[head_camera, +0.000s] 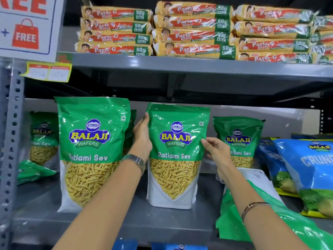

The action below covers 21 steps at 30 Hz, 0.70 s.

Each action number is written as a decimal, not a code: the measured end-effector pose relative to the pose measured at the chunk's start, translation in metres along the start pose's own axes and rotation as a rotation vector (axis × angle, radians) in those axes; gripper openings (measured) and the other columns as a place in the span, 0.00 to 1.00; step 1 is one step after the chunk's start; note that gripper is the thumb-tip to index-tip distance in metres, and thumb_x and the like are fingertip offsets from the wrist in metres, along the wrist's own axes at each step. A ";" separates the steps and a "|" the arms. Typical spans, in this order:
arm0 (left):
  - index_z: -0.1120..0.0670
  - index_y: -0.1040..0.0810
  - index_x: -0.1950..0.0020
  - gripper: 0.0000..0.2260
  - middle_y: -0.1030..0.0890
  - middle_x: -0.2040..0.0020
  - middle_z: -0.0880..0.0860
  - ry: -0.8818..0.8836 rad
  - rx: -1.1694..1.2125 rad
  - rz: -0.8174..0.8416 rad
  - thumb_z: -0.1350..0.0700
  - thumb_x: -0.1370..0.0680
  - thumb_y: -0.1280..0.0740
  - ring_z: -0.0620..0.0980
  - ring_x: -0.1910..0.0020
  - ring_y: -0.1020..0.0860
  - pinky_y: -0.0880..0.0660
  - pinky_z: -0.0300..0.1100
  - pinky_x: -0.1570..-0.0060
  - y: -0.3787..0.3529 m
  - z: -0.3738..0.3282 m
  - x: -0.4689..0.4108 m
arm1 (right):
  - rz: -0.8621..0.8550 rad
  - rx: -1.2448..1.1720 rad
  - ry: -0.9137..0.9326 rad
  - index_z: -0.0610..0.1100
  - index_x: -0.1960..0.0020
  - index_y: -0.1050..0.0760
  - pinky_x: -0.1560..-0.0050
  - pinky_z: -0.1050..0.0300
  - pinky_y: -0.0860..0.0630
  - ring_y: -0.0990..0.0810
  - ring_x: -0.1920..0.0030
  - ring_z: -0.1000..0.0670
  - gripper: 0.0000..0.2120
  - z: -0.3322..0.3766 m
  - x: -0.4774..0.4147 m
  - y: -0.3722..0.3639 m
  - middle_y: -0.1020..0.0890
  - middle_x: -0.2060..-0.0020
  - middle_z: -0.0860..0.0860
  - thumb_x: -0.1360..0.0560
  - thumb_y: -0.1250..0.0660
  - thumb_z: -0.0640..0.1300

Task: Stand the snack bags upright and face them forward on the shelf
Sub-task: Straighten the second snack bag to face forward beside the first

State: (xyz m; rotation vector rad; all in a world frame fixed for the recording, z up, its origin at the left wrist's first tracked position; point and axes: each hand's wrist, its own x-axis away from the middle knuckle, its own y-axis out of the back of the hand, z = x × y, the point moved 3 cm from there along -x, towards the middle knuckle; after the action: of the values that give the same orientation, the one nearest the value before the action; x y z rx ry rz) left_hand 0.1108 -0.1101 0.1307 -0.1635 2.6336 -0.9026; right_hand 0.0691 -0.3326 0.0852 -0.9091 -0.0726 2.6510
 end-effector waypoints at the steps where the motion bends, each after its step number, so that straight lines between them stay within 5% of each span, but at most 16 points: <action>1: 0.50 0.24 0.37 0.20 0.24 0.34 0.54 0.003 -0.011 0.036 0.46 0.27 0.32 0.58 0.34 0.28 0.35 0.59 0.32 0.002 0.000 -0.001 | 0.006 0.008 -0.020 0.36 0.45 0.22 0.66 0.66 0.25 0.22 0.60 0.52 0.13 -0.001 0.002 0.000 0.19 0.60 0.48 0.27 0.32 0.41; 5: 0.52 0.35 0.29 0.31 0.30 0.30 0.53 -0.099 -0.276 0.144 0.41 0.29 0.33 0.50 0.38 0.29 0.35 0.47 0.37 0.022 0.015 0.017 | 0.180 0.094 -0.205 0.44 0.38 0.29 0.55 0.57 0.23 0.21 0.45 0.48 0.28 -0.013 0.010 -0.001 0.19 0.46 0.48 0.34 0.26 0.53; 7: 0.51 0.43 0.26 0.40 0.34 0.28 0.53 -0.033 -0.375 0.180 0.39 0.32 0.30 0.51 0.35 0.33 0.39 0.46 0.38 0.040 0.037 0.028 | 0.308 0.163 -0.311 0.46 0.37 0.32 0.47 0.50 0.24 0.22 0.42 0.46 0.38 -0.021 0.019 -0.004 0.20 0.43 0.48 0.42 0.23 0.56; 9: 0.52 0.45 0.26 0.42 0.29 0.35 0.50 0.086 -0.357 0.253 0.43 0.33 0.28 0.49 0.37 0.30 0.34 0.46 0.37 0.058 0.058 0.036 | 0.420 0.192 -0.366 0.48 0.39 0.31 0.49 0.50 0.24 0.22 0.42 0.46 0.40 -0.028 0.027 -0.009 0.19 0.43 0.49 0.48 0.22 0.56; 11: 0.55 0.37 0.29 0.39 0.22 0.40 0.51 0.182 -0.288 0.347 0.48 0.36 0.26 0.47 0.44 0.24 0.27 0.43 0.45 0.070 0.071 0.043 | 0.475 0.204 -0.354 0.50 0.42 0.28 0.51 0.51 0.25 0.22 0.43 0.48 0.36 -0.032 0.033 -0.013 0.18 0.45 0.51 0.47 0.21 0.54; 14: 0.54 0.27 0.35 0.32 0.20 0.39 0.55 0.236 -0.199 0.431 0.50 0.38 0.25 0.52 0.40 0.22 0.31 0.50 0.34 0.076 0.080 0.050 | 0.441 0.210 -0.331 0.49 0.40 0.28 0.45 0.47 0.26 0.22 0.42 0.47 0.35 -0.033 0.036 -0.013 0.18 0.44 0.50 0.45 0.22 0.53; 21: 0.51 0.23 0.41 0.26 0.19 0.41 0.54 0.193 -0.212 0.396 0.50 0.38 0.26 0.52 0.43 0.21 0.32 0.53 0.34 0.075 0.074 0.066 | 0.408 0.187 -0.332 0.45 0.36 0.29 0.35 0.40 0.31 0.24 0.40 0.45 0.41 -0.022 0.051 -0.013 0.20 0.41 0.48 0.47 0.22 0.53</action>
State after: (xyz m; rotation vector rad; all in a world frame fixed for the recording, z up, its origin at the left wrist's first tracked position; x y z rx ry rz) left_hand 0.0768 -0.1079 0.0112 0.3995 2.7873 -0.5284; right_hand 0.0485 -0.3051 0.0399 -0.4537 0.3088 3.0945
